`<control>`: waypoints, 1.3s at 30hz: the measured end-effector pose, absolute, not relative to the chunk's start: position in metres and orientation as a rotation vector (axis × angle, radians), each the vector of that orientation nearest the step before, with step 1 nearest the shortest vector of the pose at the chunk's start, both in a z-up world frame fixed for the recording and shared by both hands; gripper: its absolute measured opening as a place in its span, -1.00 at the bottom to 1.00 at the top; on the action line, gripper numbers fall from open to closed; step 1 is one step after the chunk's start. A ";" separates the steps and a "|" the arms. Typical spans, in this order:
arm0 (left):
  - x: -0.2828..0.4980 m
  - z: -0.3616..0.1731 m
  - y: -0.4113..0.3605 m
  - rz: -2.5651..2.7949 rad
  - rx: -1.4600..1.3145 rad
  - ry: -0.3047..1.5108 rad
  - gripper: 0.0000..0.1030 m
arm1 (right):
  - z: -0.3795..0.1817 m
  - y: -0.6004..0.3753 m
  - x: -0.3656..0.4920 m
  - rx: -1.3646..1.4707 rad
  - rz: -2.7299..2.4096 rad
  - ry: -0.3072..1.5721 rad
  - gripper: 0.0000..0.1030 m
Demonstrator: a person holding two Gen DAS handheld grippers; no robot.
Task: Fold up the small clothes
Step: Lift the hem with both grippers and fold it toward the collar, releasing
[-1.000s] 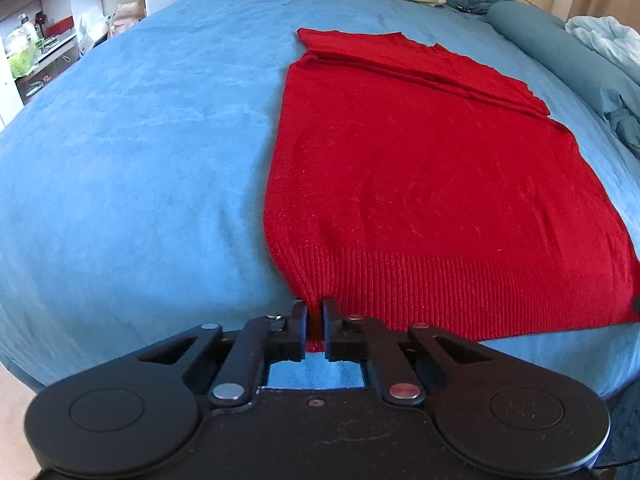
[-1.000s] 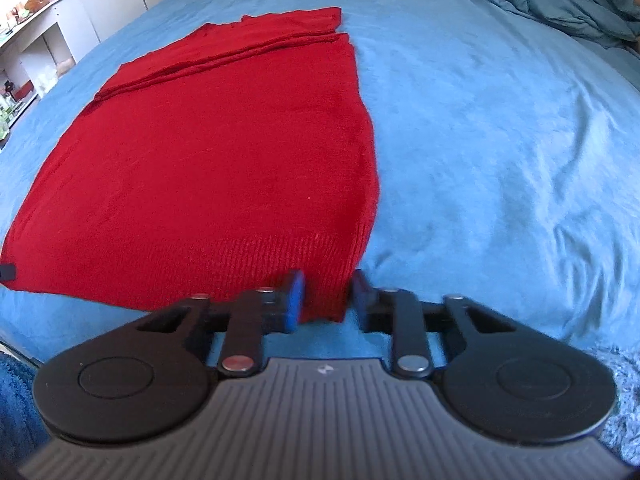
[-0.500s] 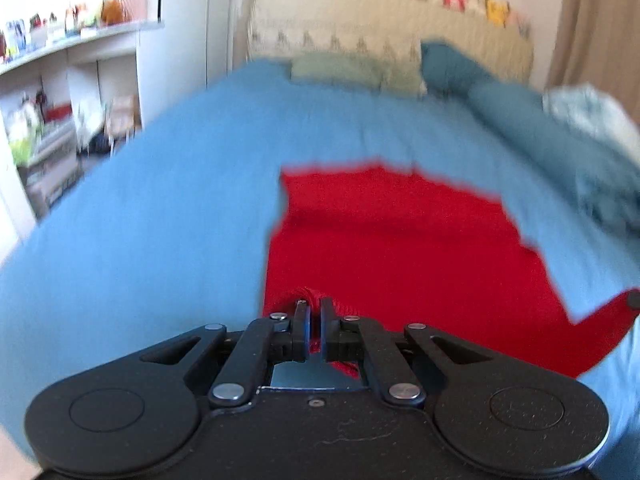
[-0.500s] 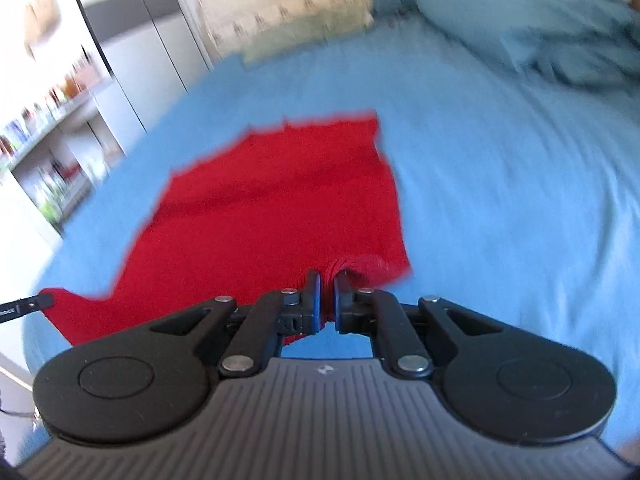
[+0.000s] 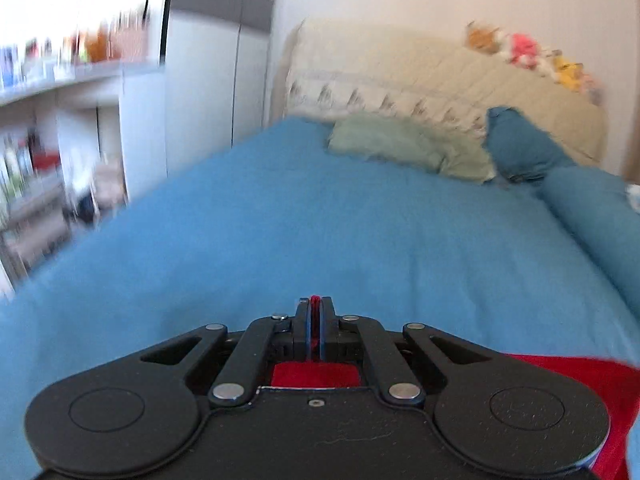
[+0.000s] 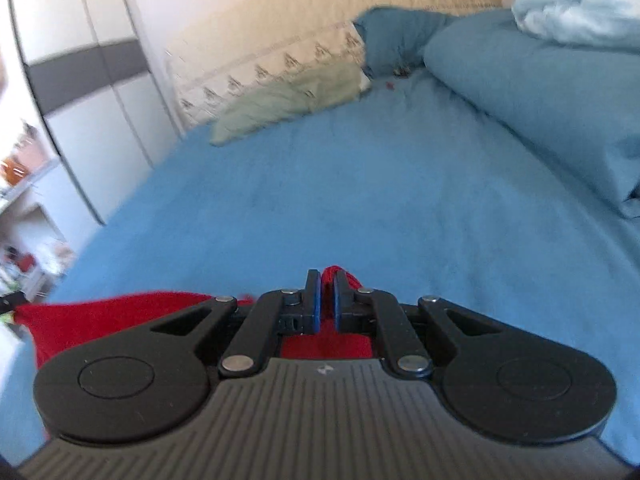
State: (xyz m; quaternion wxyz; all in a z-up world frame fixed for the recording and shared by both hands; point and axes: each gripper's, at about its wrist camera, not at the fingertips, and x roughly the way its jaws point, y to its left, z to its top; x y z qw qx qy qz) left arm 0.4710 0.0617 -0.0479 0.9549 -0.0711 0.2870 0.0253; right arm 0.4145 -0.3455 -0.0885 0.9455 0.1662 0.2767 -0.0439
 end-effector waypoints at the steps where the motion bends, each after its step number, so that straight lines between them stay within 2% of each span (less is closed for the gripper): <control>1: 0.483 -0.063 0.060 0.068 -0.144 0.612 -0.94 | -0.106 -0.349 0.433 0.349 -0.095 0.581 -0.59; 5: 0.521 -0.114 0.058 0.110 -0.142 0.706 -0.94 | -0.160 -0.366 0.475 0.404 -0.129 0.615 -0.59; 9: 0.533 -0.122 0.061 0.124 -0.143 0.746 -0.93 | -0.177 -0.377 0.497 0.412 -0.136 0.629 -0.60; 10: 0.534 -0.120 0.061 0.124 -0.134 0.761 -0.83 | -0.176 -0.379 0.500 0.400 -0.131 0.638 -0.55; 11: 0.535 -0.117 0.060 0.126 -0.130 0.768 -0.64 | -0.173 -0.377 0.501 0.382 -0.123 0.640 -0.52; 12: 0.537 -0.112 0.057 0.121 -0.131 0.778 -0.39 | -0.169 -0.375 0.501 0.360 -0.123 0.632 -0.37; 13: 0.534 -0.107 0.059 0.116 -0.125 0.780 0.21 | -0.164 -0.373 0.500 0.333 -0.123 0.632 0.16; 14: 0.532 -0.101 0.057 0.116 -0.105 0.772 0.54 | -0.159 -0.373 0.498 0.316 -0.123 0.636 0.46; 15: 0.523 -0.095 0.055 0.121 -0.068 0.755 0.58 | -0.152 -0.370 0.491 0.297 -0.123 0.627 0.77; 17: 0.502 -0.083 0.052 0.104 0.026 0.740 0.77 | -0.140 -0.361 0.472 0.267 -0.088 0.605 0.79; 20: 0.459 -0.080 0.047 0.009 0.094 0.775 0.83 | -0.133 -0.340 0.446 0.242 -0.011 0.654 0.85; 22: 0.437 -0.093 0.043 -0.050 0.107 0.837 0.83 | -0.136 -0.322 0.425 0.201 0.020 0.677 0.99; 30: 0.394 -0.162 0.036 -0.080 0.150 0.947 0.86 | -0.197 -0.284 0.390 0.158 -0.059 0.811 0.98; 34: 0.395 -0.165 0.037 -0.083 0.122 0.966 0.98 | -0.214 -0.283 0.384 0.163 -0.077 0.802 1.00; 39: 0.393 -0.147 0.029 -0.060 0.172 0.978 0.93 | -0.204 -0.286 0.388 0.157 -0.072 0.822 1.00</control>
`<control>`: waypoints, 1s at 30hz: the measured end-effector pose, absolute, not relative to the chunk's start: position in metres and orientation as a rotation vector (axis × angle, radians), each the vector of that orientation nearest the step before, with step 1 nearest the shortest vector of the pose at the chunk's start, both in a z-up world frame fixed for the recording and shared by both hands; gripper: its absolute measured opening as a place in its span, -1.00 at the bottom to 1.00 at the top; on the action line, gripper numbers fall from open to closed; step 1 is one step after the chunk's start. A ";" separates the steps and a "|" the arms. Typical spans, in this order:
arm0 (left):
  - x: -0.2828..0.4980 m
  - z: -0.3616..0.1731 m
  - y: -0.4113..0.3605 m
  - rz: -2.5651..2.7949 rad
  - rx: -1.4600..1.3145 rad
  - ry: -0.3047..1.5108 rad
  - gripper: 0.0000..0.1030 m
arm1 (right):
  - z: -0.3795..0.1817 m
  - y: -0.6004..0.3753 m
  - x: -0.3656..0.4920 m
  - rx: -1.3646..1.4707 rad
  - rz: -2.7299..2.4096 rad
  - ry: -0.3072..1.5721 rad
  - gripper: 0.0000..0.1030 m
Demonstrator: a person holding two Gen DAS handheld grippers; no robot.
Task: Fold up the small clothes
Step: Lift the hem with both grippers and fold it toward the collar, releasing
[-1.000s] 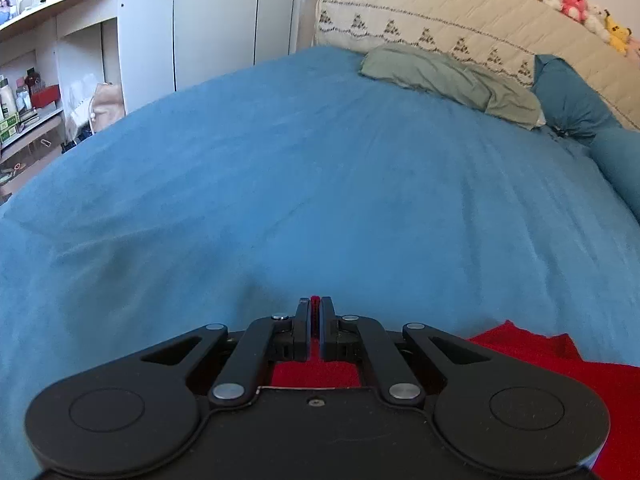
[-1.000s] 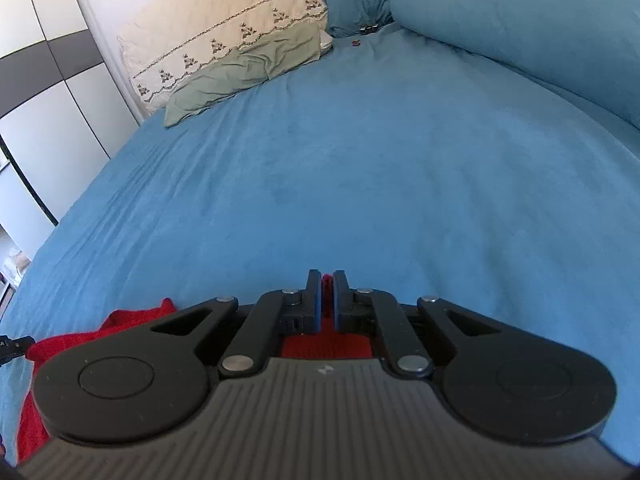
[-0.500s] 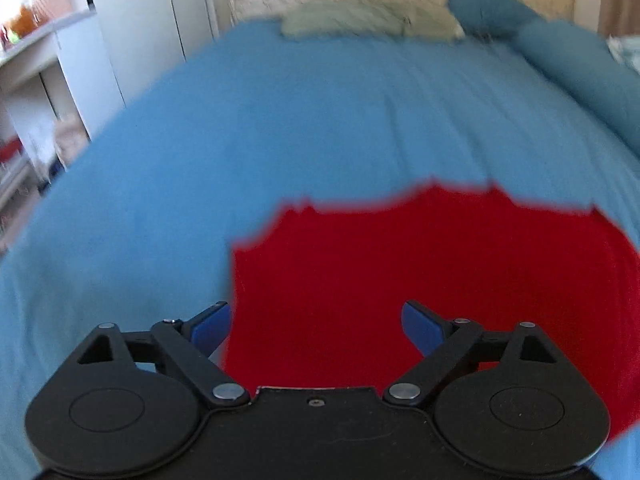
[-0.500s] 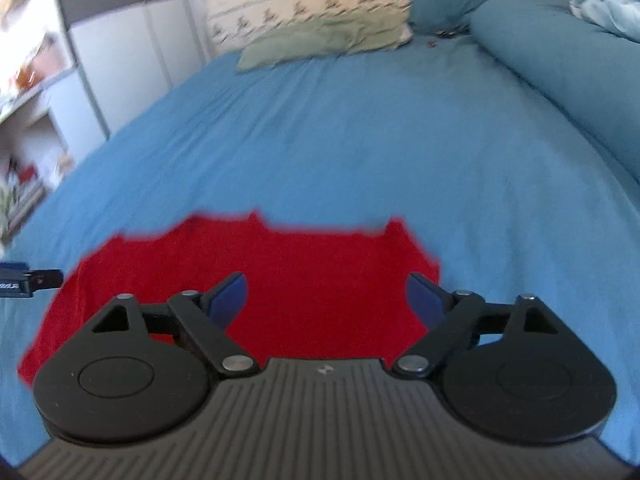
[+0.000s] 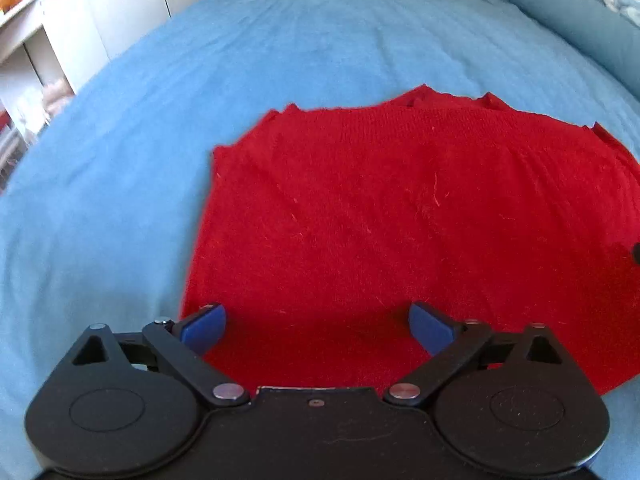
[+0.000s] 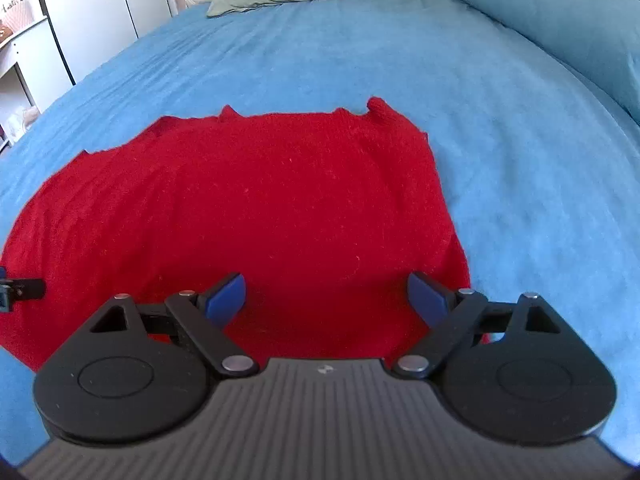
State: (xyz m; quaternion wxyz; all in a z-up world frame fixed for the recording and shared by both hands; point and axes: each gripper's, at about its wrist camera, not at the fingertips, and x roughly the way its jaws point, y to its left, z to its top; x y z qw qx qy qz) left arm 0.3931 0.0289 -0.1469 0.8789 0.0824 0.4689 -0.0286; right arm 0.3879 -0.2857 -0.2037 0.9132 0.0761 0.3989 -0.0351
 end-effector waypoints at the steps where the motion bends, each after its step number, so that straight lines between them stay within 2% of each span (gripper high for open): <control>1: 0.390 -0.137 0.026 -0.045 0.189 0.966 0.93 | -0.197 -0.287 0.389 0.158 -0.063 0.817 1.00; 7: 0.366 -0.065 0.010 -0.044 0.167 0.874 1.00 | -0.127 -0.293 0.352 0.115 -0.075 0.742 1.00; 10: 0.355 -0.054 -0.007 -0.073 0.150 0.880 1.00 | -0.116 -0.300 0.330 0.180 -0.109 0.792 1.00; 15: 0.348 -0.078 -0.040 -0.108 0.183 0.925 1.00 | -0.142 -0.306 0.299 0.260 -0.200 0.902 1.00; 20: 0.346 -0.108 -0.057 -0.128 0.174 0.952 1.00 | -0.170 -0.321 0.283 0.407 -0.288 0.889 0.96; 24: 0.350 -0.126 -0.069 -0.133 0.178 0.975 1.00 | -0.196 -0.332 0.289 0.483 -0.297 0.873 0.61; 30: 0.365 -0.138 -0.077 -0.128 0.184 0.975 1.00 | -0.208 -0.341 0.299 0.556 -0.340 0.823 0.50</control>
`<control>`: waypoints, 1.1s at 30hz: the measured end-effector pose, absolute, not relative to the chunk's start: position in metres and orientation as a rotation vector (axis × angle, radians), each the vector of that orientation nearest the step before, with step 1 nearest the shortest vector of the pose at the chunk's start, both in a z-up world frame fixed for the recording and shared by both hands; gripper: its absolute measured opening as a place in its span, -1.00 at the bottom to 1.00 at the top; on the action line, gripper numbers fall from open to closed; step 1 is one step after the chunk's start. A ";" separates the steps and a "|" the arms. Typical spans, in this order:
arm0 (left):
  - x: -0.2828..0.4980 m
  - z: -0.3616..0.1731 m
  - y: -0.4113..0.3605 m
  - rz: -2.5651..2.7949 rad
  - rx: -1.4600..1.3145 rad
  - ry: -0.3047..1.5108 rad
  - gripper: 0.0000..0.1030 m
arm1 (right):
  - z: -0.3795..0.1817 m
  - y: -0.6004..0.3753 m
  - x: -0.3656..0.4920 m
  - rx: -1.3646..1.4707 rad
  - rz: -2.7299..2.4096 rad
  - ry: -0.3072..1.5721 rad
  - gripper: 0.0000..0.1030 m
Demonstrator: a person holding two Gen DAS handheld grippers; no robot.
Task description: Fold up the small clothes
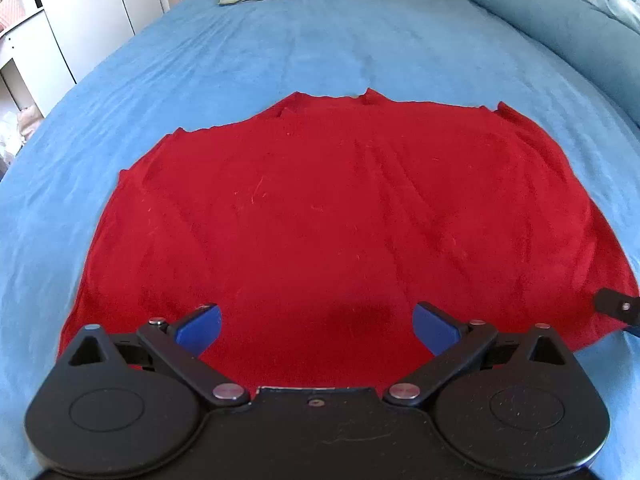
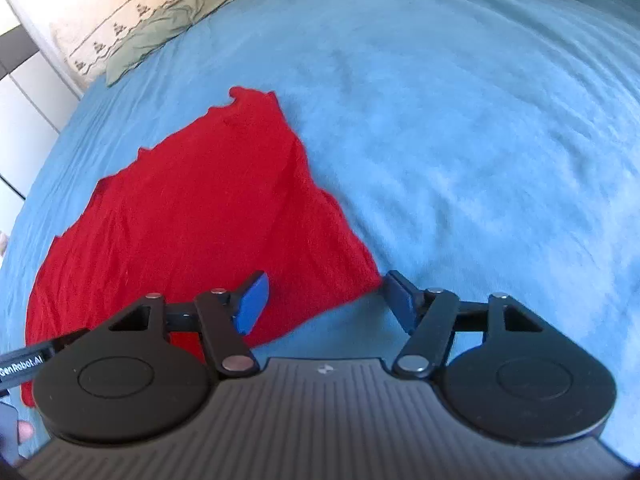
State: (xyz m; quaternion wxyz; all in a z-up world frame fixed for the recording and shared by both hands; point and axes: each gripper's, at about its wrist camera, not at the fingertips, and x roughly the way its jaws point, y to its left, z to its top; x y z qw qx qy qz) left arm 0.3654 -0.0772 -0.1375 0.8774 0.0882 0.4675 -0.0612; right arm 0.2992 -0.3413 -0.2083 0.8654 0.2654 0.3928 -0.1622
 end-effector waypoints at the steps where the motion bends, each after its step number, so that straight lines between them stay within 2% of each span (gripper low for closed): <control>1: 0.369 -0.140 -0.078 -0.126 0.188 0.973 1.00 | -0.208 -0.341 0.301 0.559 -0.343 0.819 0.46; 5: 0.383 -0.147 -0.074 -0.099 0.195 0.961 1.00 | -0.211 -0.342 0.304 0.544 -0.338 0.816 0.33; 8: 0.394 -0.155 -0.067 -0.072 0.187 0.968 1.00 | -0.211 -0.342 0.305 0.527 -0.339 0.814 0.00; 10: 0.398 -0.160 -0.062 -0.069 0.167 0.985 1.00 | -0.209 -0.343 0.306 0.540 -0.334 0.817 -0.32; 11: 0.400 -0.163 -0.061 -0.075 0.158 0.995 1.00 | -0.208 -0.343 0.308 0.549 -0.327 0.819 -0.36; 16: 0.410 -0.165 -0.059 -0.105 0.153 1.047 1.00 | -0.180 -0.335 0.313 0.586 -0.323 0.807 -0.43; 21: 0.418 -0.145 -0.033 -0.144 0.124 1.058 1.00 | -0.118 -0.309 0.338 0.645 -0.230 0.717 -0.45; 27: 0.403 -0.116 0.050 -0.090 0.167 0.988 1.00 | -0.053 -0.200 0.398 0.493 0.210 0.659 -0.46; 30: 0.385 -0.120 0.096 -0.052 0.173 0.991 1.00 | -0.063 -0.126 0.418 0.352 0.496 0.747 -0.46; 33: 0.367 -0.136 0.131 -0.023 0.184 1.022 1.00 | -0.113 -0.058 0.433 0.241 0.599 0.895 -0.46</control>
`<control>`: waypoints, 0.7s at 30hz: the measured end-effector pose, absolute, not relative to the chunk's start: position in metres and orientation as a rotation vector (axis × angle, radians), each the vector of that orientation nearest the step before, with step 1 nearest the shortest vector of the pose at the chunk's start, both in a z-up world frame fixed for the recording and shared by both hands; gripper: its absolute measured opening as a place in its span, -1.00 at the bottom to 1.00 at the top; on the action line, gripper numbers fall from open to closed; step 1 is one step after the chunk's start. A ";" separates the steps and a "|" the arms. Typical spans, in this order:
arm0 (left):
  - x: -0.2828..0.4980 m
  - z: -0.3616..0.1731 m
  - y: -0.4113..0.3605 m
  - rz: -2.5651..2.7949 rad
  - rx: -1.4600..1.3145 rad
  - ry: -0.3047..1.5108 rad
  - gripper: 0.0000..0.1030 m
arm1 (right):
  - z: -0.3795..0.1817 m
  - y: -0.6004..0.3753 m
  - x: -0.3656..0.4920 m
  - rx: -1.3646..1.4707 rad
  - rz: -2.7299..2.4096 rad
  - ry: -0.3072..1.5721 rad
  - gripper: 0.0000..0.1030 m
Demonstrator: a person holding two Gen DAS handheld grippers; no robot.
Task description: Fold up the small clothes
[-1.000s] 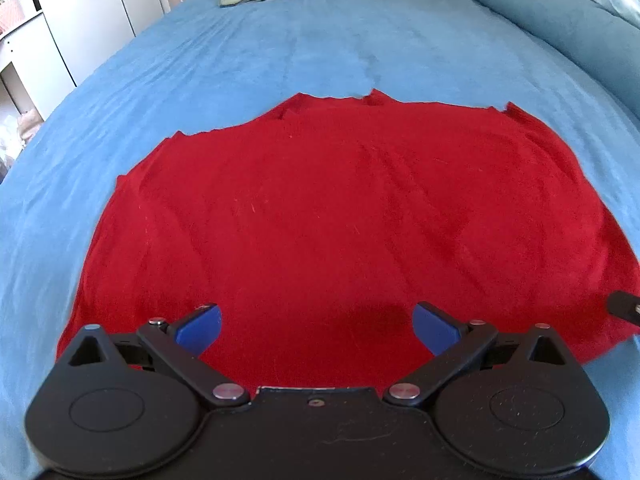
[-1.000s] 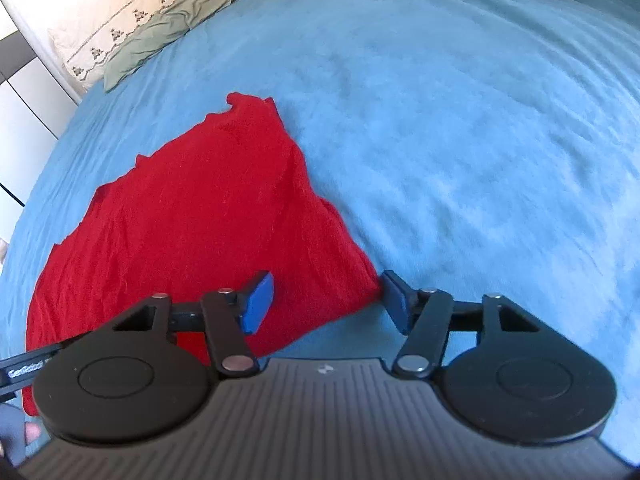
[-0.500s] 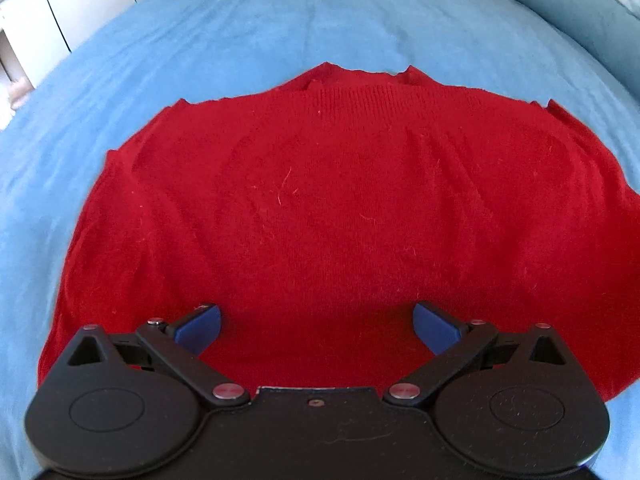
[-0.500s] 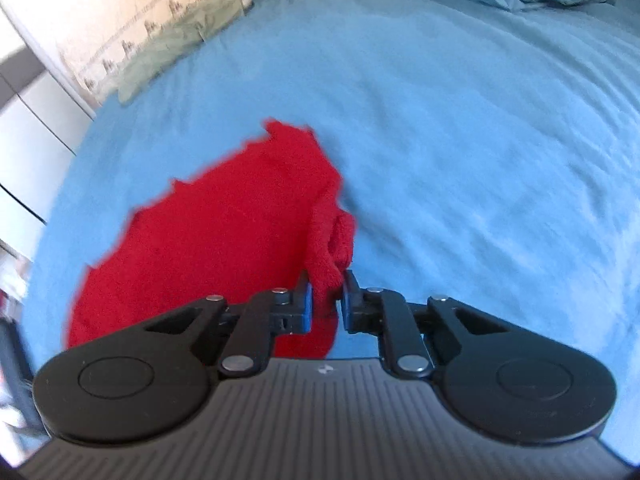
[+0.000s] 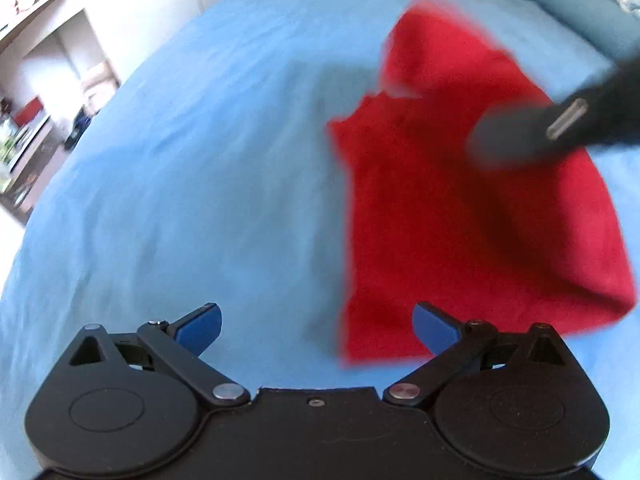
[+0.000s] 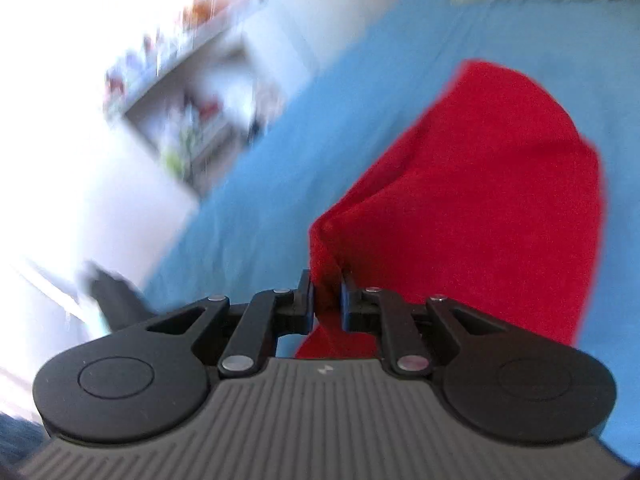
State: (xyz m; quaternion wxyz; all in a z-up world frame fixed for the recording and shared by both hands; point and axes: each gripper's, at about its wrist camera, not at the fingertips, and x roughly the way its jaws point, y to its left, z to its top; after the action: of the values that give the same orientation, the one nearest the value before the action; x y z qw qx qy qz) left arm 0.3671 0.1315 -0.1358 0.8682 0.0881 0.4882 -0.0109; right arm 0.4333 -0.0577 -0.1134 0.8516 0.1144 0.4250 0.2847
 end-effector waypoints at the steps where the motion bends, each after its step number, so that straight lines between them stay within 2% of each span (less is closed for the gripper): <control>1: 0.361 -0.142 0.141 -0.016 0.181 1.037 1.00 | -0.130 -0.043 0.436 0.217 0.601 0.929 -0.46; 3: 0.350 -0.150 0.154 -0.006 0.167 1.055 1.00 | -0.163 -0.019 0.439 0.201 0.602 0.996 -0.46; 6: 0.341 -0.152 0.162 -0.014 0.126 1.059 1.00 | -0.174 -0.005 0.436 0.145 0.605 1.002 -0.41; 8: 0.338 -0.150 0.163 -0.028 0.111 1.052 1.00 | -0.168 -0.007 0.436 0.136 0.610 0.994 -0.18; 10: 0.334 -0.144 0.163 -0.046 0.103 1.037 1.00 | -0.158 -0.016 0.433 0.174 0.640 0.975 0.44; 12: 0.332 -0.136 0.162 -0.063 0.095 1.018 1.00 | -0.139 -0.021 0.430 0.184 0.639 0.914 0.62; 14: 0.334 -0.126 0.157 -0.069 0.087 1.001 1.00 | -0.117 -0.040 0.417 0.167 0.593 0.844 0.66; 16: 0.337 -0.118 0.154 -0.065 0.075 0.985 1.00 | -0.104 -0.063 0.402 0.141 0.502 0.804 0.81; 21: 0.357 -0.114 0.148 -0.044 0.040 0.970 1.00 | -0.115 -0.112 0.346 -0.022 0.205 0.798 0.85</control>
State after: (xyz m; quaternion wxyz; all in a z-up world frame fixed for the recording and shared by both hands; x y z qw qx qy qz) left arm 0.3570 0.1476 -0.1141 0.8842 0.0191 0.4662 -0.0213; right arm 0.3463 -0.1120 -0.1148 0.9163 -0.0107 0.3878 0.0998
